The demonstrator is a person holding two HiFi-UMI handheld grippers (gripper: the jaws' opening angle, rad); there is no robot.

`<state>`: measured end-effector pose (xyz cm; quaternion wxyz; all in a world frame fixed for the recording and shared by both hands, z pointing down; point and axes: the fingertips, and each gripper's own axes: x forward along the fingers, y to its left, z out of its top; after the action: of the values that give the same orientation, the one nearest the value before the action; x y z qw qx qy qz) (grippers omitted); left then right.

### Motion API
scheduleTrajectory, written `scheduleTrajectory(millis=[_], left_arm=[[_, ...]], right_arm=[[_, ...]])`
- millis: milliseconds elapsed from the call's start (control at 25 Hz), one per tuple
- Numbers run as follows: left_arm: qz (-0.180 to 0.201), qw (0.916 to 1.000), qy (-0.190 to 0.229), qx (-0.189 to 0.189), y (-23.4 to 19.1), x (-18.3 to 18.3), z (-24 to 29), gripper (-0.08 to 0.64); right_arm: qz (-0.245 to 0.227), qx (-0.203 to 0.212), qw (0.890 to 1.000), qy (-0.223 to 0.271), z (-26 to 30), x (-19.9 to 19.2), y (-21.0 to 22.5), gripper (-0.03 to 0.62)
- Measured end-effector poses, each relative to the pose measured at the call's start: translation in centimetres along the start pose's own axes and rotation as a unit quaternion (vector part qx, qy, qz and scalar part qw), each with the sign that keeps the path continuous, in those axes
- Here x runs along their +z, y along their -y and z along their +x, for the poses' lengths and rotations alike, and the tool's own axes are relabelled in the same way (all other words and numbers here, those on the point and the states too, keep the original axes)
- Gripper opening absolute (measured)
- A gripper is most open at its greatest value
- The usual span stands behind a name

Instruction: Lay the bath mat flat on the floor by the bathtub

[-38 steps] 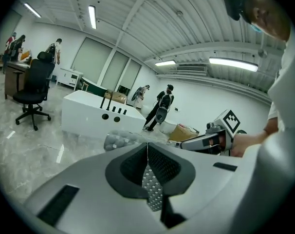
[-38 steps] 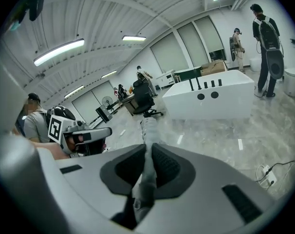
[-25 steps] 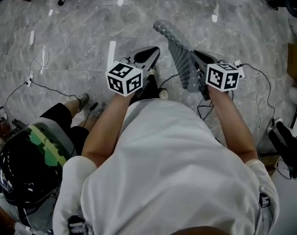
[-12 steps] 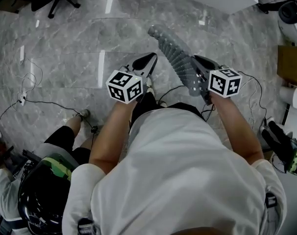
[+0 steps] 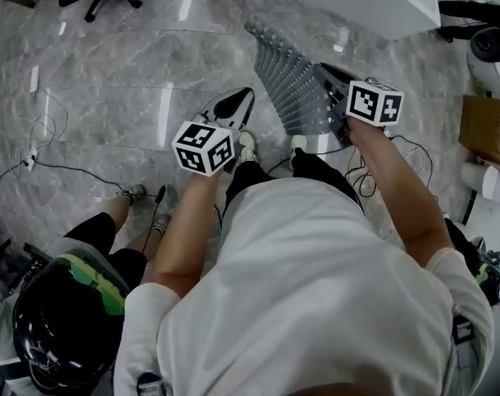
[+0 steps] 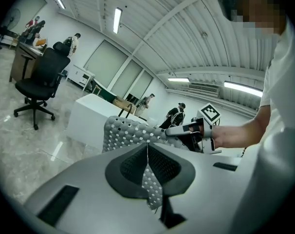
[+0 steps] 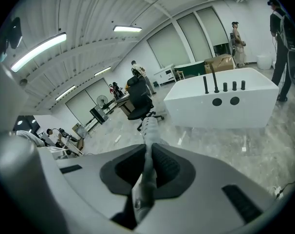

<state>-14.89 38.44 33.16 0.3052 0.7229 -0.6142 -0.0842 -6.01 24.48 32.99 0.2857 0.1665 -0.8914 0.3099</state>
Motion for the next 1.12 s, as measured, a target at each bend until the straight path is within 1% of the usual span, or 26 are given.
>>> scheduleTrajectory(millis=[200, 360, 520, 680, 800, 1000, 1120], left_arm=[[0.001, 0.9999, -0.01, 0.004, -1.7, 0.9, 2.1, 0.02], [0.011, 0.9996, -0.025, -0.001, -2.2, 1.7, 4.5, 0.02], [0.024, 0.9993, -0.028, -0.004, -2.5, 3.3, 7.7, 0.02], [0.028, 0.999, -0.036, 0.006, -2.8, 4.7, 12.0, 0.02], [0.022, 0.9987, -0.046, 0.007, -2.5, 5.2, 15.7, 0.02], [0.009, 0.998, -0.062, 0.003, -2.0, 5.4, 22.8, 0.02], [0.005, 0.9967, -0.081, -0.004, -2.3, 5.0, 27.5, 0.02]], right_arm=[[0.007, 0.007, 1.0, 0.008, 4.3, 3.2, 1.4, 0.052], [0.01, 0.011, 1.0, 0.019, 7.8, 5.3, 3.4, 0.054], [0.012, 0.015, 1.0, 0.025, 10.9, 7.4, 5.8, 0.052], [0.018, 0.023, 0.999, 0.022, 13.9, 10.0, 9.0, 0.052], [0.01, 0.024, 1.0, 0.014, 15.9, 11.8, 11.8, 0.052], [-0.002, 0.027, 1.0, 0.004, 19.4, 14.3, 17.2, 0.052], [-0.003, 0.032, 0.999, -0.002, 22.1, 15.4, 20.4, 0.052]])
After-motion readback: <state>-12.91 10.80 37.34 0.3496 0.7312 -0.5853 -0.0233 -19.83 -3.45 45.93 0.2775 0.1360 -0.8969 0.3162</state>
